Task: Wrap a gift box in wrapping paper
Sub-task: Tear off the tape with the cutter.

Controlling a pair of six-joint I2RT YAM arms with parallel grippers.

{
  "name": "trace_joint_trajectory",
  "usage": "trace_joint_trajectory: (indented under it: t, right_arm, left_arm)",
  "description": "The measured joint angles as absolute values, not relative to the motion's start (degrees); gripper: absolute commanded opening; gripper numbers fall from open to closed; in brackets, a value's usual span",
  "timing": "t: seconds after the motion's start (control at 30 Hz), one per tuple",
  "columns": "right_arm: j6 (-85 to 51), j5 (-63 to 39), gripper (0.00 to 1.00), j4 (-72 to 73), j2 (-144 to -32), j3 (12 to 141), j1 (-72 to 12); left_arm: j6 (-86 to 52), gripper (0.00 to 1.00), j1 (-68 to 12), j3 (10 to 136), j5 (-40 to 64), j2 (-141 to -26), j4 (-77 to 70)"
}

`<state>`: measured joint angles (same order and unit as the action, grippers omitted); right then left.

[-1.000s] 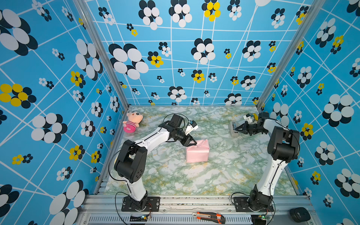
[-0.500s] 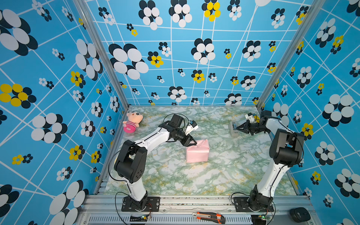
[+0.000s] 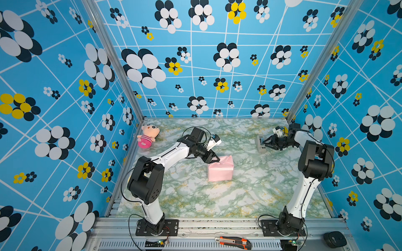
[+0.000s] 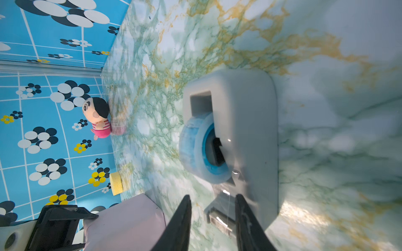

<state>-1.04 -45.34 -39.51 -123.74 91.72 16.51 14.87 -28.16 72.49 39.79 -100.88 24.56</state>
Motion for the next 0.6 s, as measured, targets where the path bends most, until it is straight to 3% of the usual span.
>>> trace_joint_trajectory:
  t: [0.33, 0.6]
  right_arm:
    - [1.8, -49.2, 0.37, -40.2, -126.5, 93.4, 16.0]
    - [2.7, -48.8, 0.45, -41.4, -126.6, 94.4, 15.8]
  left_arm:
    - [15.1, 0.47, -28.3, 72.5, 39.6, -100.8, 24.5]
    - [15.1, 0.47, -28.3, 72.5, 39.4, -100.7, 24.4]
